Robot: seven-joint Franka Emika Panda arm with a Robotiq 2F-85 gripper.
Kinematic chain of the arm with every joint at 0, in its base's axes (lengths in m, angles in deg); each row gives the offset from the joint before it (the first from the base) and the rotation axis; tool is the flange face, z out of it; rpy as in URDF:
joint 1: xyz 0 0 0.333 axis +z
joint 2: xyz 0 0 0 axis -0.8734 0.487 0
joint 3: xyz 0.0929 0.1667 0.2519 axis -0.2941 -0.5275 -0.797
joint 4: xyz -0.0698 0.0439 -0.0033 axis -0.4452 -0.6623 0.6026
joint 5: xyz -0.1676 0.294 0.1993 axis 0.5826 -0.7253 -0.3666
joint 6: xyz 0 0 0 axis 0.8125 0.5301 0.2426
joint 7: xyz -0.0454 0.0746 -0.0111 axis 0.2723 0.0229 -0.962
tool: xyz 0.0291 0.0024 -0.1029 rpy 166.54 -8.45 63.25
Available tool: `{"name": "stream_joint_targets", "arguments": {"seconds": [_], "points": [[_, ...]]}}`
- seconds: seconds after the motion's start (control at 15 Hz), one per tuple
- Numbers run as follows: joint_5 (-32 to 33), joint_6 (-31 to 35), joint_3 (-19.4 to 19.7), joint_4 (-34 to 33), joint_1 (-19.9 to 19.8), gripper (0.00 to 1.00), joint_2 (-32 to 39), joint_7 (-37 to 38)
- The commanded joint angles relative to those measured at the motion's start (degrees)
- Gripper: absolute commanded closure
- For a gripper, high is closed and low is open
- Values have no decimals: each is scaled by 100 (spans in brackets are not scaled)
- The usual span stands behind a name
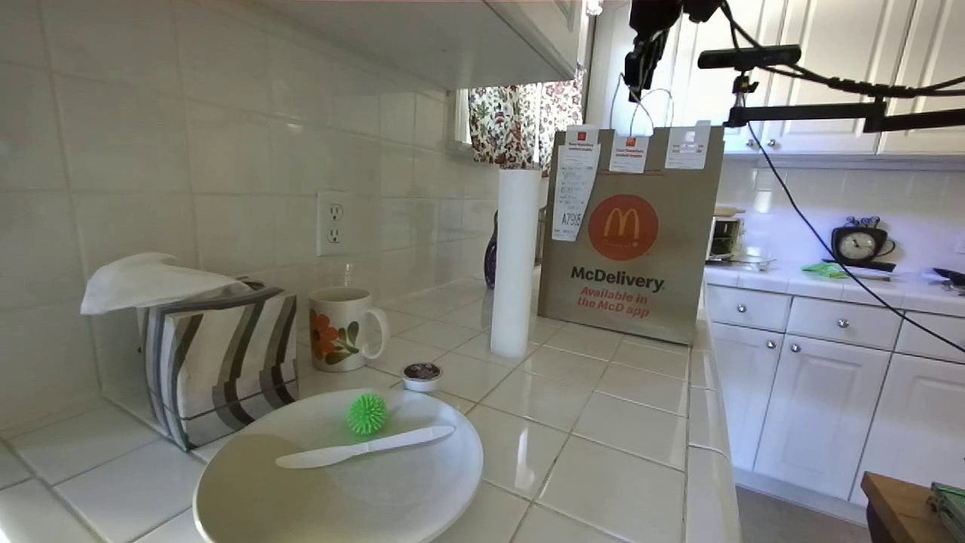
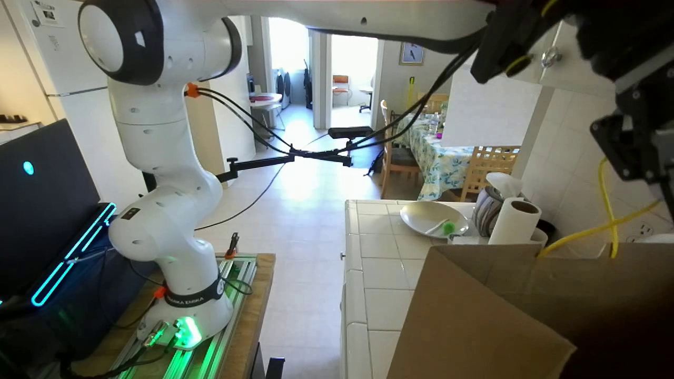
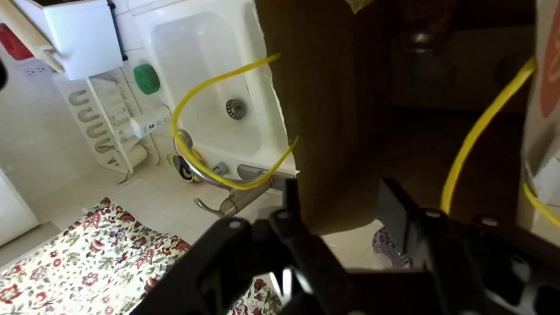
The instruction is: Put the can inside the paper bag
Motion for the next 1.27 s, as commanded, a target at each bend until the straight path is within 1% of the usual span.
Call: {"name": "stream_joint_targets", "arguments": {"seconds": [0.0,0.13,0.2,0.33,0.47,0.6,0.73,0.8,1.2], "points": [[-288,-1232,-189,-360,166,17,-510,-500],[-307,-2138,-321,-605,266,3,-778,-892],[-295,-2545,-383,-742,309,0,-888,-1047],[-560,-3371,-451,-1000,399,0,-1122,-1518],[-1165,-3691,-434,-1167,480,0,-1346,-1567],[-1792,-3836,-409,-1118,555,0,-1541,-1313],[-2461,-3955,-430,-825,604,0,-1768,-1104],[-1954,-3856,-442,-1088,557,0,-1561,-1283],[-2010,-3853,-463,-1040,532,0,-1579,-1258]]}}
